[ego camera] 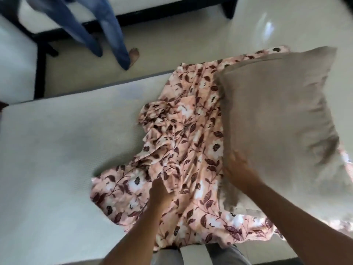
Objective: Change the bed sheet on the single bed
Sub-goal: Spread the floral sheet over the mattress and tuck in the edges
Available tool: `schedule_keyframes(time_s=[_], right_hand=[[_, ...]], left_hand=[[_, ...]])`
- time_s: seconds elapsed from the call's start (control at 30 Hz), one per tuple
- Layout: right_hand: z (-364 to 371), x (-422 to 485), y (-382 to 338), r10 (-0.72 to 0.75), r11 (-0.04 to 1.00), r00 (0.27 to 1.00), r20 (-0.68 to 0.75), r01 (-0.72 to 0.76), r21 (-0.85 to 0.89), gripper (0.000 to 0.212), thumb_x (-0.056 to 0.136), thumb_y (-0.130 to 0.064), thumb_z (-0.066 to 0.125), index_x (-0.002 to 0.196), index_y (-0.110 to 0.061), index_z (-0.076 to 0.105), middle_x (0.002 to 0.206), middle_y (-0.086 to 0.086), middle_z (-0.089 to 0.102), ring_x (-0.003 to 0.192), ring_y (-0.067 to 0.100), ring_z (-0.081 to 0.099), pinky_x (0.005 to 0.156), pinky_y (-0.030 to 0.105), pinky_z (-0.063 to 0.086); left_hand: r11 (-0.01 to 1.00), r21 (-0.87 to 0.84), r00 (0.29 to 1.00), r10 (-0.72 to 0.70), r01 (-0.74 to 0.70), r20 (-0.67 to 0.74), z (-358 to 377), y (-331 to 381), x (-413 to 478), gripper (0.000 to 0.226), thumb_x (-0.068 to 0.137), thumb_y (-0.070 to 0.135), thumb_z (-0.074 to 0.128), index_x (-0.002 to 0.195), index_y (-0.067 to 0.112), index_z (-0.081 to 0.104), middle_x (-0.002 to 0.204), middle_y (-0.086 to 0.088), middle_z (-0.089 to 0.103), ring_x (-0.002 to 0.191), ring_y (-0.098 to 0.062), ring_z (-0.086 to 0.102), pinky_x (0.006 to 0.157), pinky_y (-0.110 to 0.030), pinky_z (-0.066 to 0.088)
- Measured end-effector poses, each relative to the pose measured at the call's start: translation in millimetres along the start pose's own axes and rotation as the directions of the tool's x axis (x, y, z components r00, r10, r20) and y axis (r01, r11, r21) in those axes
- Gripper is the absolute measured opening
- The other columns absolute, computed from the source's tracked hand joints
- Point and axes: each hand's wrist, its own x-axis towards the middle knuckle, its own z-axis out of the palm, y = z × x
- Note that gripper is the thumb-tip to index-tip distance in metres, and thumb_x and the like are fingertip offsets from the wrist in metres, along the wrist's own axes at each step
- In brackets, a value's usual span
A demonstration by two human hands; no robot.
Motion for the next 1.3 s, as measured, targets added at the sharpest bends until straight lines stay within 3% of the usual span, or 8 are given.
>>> schedule_keyframes(time_s=[0.17,0.43,0.53,0.7,0.9,1.07,1.2,1.3], right_hand=[[74.3,-2.1,-116.6,-0.107,0.993,0.943,0.315,0.085,0.082,0.064,0.101,-0.049,0.047,0.155,-0.017,0.036,0.159,0.014,0.037,0.143,0.029,0.042,0.116,0.039,0.037],[134.0,23.9,-223.5,-0.065,0.998,0.905,0.420,0.049,0.049,0.065,0.103,-0.044,0.051,0.159,-0.019,0.029,0.160,0.009,0.038,0.147,0.024,0.035,0.115,0.030,0.027],[143.1,30.6,-254.9,-0.068,0.998,0.882,0.466,0.057,0.036,0.064,0.102,-0.043,0.053,0.159,-0.025,0.030,0.161,0.006,0.038,0.143,0.023,0.042,0.115,0.030,0.029],[152.3,34.7,-310.1,-0.033,0.999,0.884,0.466,0.019,0.034,0.065,0.102,-0.046,0.054,0.159,-0.026,0.030,0.159,0.005,0.041,0.144,0.021,0.041,0.113,0.029,0.031],[160.9,22.8,-364.6,-0.125,0.992,0.882,0.454,0.119,0.042,0.067,0.101,-0.048,0.053,0.159,-0.024,0.029,0.162,0.002,0.037,0.143,0.020,0.042,0.113,0.027,0.030],[162.1,3.2,-370.1,-0.146,0.989,0.863,0.483,0.125,0.075,0.063,0.102,-0.044,0.054,0.158,-0.024,0.032,0.151,0.008,0.050,0.130,0.026,0.055,0.103,0.028,0.039],[166.2,-13.6,-355.1,-0.140,0.988,0.847,0.514,0.153,0.017,0.067,0.102,-0.045,0.052,0.159,-0.017,0.028,0.159,0.009,0.040,0.143,0.025,0.042,0.112,0.030,0.033],[172.0,-26.0,-350.8,-0.108,0.993,0.831,0.545,0.116,0.020,0.069,0.102,-0.045,0.051,0.160,-0.018,0.024,0.154,0.012,0.047,0.143,0.027,0.042,0.112,0.034,0.035]], left_hand=[[0.978,0.038,0.975,-0.200,0.205,-0.097,-30.1,-119.4,52.3,0.098,0.081,0.037,0.081,0.155,0.012,0.022,0.158,-0.017,0.030,0.138,-0.036,0.042,0.105,-0.044,0.044],[0.864,0.474,0.967,0.238,-0.169,-0.089,-42.6,-185.1,114.3,0.021,0.088,0.029,0.068,0.109,0.033,0.071,0.164,-0.007,0.024,0.151,-0.036,0.019,0.116,-0.052,0.033],[0.833,0.488,0.960,0.274,-0.263,0.049,-39.6,-185.4,127.3,0.040,0.094,0.012,0.052,0.129,0.027,0.063,0.163,-0.001,0.029,0.152,-0.029,0.016,0.121,-0.056,0.014],[0.980,-0.004,0.923,0.187,-0.200,-0.337,-55.3,-214.0,122.6,0.018,0.093,0.008,0.056,0.105,0.012,0.068,0.110,-0.007,0.067,0.103,-0.025,0.065,0.099,-0.043,0.045],[0.693,-0.706,0.719,-0.414,-0.150,-0.559,-149.1,-331.8,110.5,0.018,0.080,0.015,0.058,0.086,0.014,0.075,0.083,-0.010,0.073,0.070,-0.027,0.072,0.063,-0.043,0.060],[0.576,-0.816,0.362,-0.751,-0.047,-0.552,-223.8,-481.0,113.4,0.035,0.076,0.027,0.054,0.100,0.013,0.076,0.100,-0.008,0.076,0.086,-0.027,0.072,0.077,-0.040,0.058],[0.621,-0.783,0.367,-0.732,0.016,-0.573,-252.9,-508.5,92.1,0.035,0.079,0.031,0.053,0.103,0.021,0.077,0.100,-0.004,0.077,0.092,-0.028,0.073,0.082,-0.045,0.058],[0.763,-0.646,0.548,-0.552,0.027,-0.628,-272.3,-386.4,23.0,0.030,0.086,0.001,0.050,0.099,0.011,0.075,0.082,0.004,0.076,0.085,-0.011,0.072,0.087,-0.037,0.048]])
